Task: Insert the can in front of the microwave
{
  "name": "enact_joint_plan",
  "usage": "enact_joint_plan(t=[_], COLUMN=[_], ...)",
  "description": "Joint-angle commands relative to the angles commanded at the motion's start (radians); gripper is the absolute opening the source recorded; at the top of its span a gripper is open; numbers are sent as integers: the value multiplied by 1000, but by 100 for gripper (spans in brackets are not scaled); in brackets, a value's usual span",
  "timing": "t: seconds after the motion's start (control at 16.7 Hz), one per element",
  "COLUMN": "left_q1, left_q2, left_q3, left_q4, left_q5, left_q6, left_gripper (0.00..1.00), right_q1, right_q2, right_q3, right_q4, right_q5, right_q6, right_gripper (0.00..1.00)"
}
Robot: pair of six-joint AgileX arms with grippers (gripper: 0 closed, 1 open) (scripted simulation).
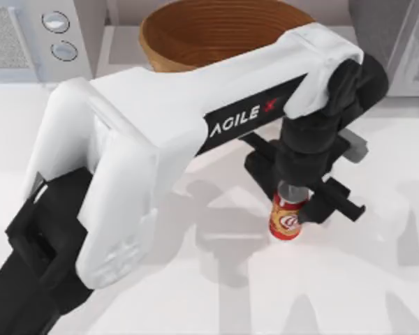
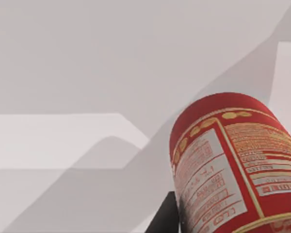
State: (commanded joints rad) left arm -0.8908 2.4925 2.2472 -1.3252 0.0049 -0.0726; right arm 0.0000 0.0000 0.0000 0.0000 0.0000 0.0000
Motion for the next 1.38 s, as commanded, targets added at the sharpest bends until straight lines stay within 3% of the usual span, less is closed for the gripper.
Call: enact_joint_plan(t=[0.48, 0.96, 1.38], left_q1=[-2, 13, 216], left_q2=[23, 7, -143], left_q3=[190, 186, 17], left_q4=[-166, -160, -28], left_q5=[0, 7, 49], left_q6=[-1, 12, 100], left_gripper=[0, 0, 0], right_q1=[0, 0, 0], right_q2=[0, 0, 0], right_q3=[0, 0, 0], right_q4=[0, 0, 0], right_q5=[0, 0, 0], right_q6=[0, 0, 0], right_gripper=[100, 100, 100])
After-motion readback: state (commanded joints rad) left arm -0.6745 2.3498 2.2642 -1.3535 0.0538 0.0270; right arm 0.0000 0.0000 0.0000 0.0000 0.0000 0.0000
